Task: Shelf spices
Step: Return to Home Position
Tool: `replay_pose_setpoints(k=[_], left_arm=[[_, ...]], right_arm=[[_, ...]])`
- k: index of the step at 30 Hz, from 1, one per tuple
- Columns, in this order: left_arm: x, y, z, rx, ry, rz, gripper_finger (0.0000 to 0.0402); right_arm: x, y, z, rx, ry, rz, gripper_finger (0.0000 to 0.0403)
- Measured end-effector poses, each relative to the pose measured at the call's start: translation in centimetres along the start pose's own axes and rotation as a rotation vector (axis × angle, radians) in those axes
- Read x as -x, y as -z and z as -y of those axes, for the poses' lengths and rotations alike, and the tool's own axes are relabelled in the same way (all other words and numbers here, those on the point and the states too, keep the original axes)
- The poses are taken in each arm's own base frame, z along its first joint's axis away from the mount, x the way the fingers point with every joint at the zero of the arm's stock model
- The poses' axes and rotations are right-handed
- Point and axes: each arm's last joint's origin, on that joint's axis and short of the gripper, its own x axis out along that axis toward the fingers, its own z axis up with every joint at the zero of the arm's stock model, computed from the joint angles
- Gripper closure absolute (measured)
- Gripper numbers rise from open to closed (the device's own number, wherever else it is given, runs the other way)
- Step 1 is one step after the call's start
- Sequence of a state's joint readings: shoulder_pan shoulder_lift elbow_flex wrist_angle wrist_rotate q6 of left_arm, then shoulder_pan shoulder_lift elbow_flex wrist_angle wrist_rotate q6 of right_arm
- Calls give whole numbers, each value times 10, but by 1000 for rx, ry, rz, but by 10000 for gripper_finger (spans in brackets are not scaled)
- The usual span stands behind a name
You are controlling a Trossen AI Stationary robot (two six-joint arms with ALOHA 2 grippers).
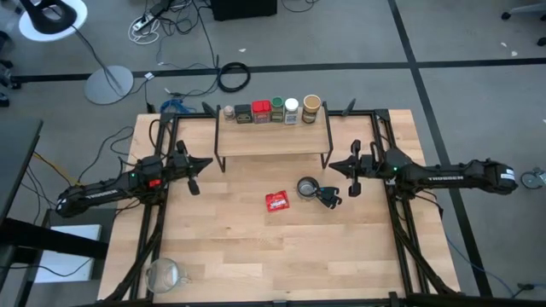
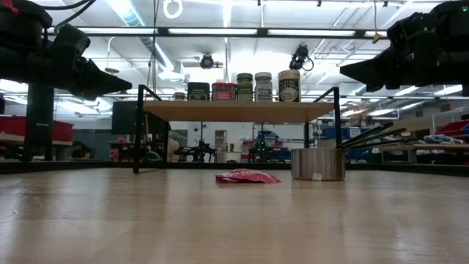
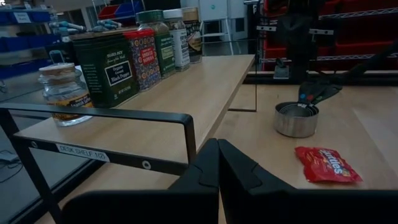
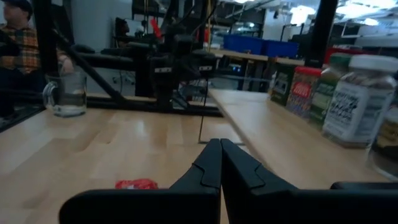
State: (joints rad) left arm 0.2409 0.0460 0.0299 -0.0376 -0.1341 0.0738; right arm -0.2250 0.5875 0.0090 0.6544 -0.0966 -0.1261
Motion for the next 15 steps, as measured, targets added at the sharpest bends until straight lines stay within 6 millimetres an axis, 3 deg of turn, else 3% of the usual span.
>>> replay_pose_setpoints(k=[15], left_arm=[[0,0,0,0,-2,-3,399]], right_arm=[[15,-3,0,-46,-59,1,403]])
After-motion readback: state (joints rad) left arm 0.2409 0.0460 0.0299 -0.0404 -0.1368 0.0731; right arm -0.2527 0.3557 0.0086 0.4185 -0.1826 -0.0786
